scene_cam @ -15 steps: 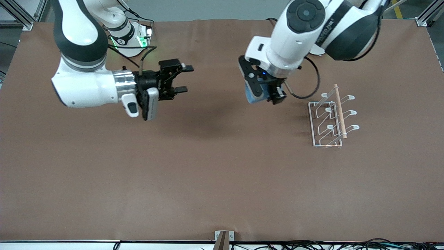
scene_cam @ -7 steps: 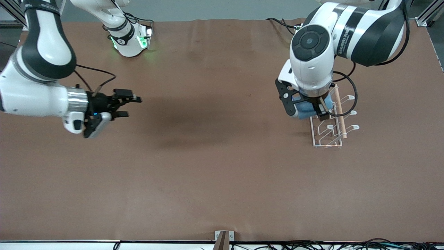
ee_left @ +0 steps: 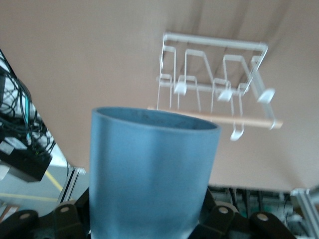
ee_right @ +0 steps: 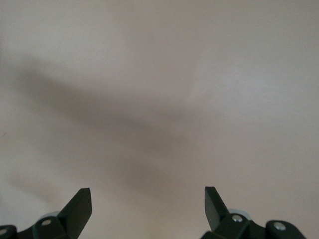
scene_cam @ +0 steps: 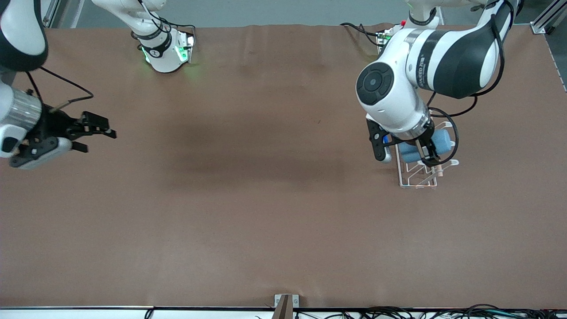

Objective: Hang cup on cup holder
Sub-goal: 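Lower the cup with the left gripper onto a holder hook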

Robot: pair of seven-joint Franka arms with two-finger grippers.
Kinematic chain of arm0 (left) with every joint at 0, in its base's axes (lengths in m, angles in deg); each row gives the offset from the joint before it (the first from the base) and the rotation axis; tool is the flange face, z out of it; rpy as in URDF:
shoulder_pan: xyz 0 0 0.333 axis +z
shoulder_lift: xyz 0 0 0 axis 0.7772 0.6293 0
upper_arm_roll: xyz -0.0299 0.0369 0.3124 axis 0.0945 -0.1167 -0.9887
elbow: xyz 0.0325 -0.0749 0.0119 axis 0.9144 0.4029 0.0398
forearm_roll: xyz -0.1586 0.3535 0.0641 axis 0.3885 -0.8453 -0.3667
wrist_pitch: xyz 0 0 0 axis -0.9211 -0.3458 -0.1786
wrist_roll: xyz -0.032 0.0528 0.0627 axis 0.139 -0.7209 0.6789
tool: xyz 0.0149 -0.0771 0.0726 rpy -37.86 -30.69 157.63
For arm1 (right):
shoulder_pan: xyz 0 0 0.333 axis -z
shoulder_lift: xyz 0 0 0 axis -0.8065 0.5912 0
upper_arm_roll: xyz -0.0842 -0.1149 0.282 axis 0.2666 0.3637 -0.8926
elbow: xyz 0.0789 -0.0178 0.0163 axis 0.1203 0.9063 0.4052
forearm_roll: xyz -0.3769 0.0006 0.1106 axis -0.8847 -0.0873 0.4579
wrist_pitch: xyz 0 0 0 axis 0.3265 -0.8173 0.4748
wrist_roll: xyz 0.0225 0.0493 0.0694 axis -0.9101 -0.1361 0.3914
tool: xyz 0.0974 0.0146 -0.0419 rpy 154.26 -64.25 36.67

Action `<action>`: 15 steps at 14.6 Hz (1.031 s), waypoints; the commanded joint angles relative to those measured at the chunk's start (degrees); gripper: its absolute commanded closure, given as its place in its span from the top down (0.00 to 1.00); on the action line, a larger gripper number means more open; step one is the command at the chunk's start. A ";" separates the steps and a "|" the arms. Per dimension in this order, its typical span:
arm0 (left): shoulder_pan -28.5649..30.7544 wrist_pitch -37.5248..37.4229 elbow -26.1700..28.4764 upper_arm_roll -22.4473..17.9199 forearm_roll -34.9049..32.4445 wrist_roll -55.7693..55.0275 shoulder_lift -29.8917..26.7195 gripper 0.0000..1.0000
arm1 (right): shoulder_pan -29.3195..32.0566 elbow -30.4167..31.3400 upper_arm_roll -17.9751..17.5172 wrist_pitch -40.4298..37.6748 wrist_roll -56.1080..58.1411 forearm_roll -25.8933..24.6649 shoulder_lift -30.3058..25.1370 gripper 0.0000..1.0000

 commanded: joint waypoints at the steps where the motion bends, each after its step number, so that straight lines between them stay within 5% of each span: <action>1: -0.89 -3.28 1.45 0.22 -6.71 1.35 2.03 0.49 | -0.59 -8.73 -1.24 -5.46 -8.97 -4.45 0.20 1.00; 7: -2.29 -9.41 5.15 0.22 -19.36 1.35 7.91 0.50 | -2.80 -20.70 -1.42 -14.89 -13.22 -9.20 0.29 1.00; 15: -4.32 -16.20 9.71 0.22 -25.98 -6.26 13.73 0.50 | -1.30 -20.89 -1.06 -18.48 -12.95 -9.63 -0.24 1.00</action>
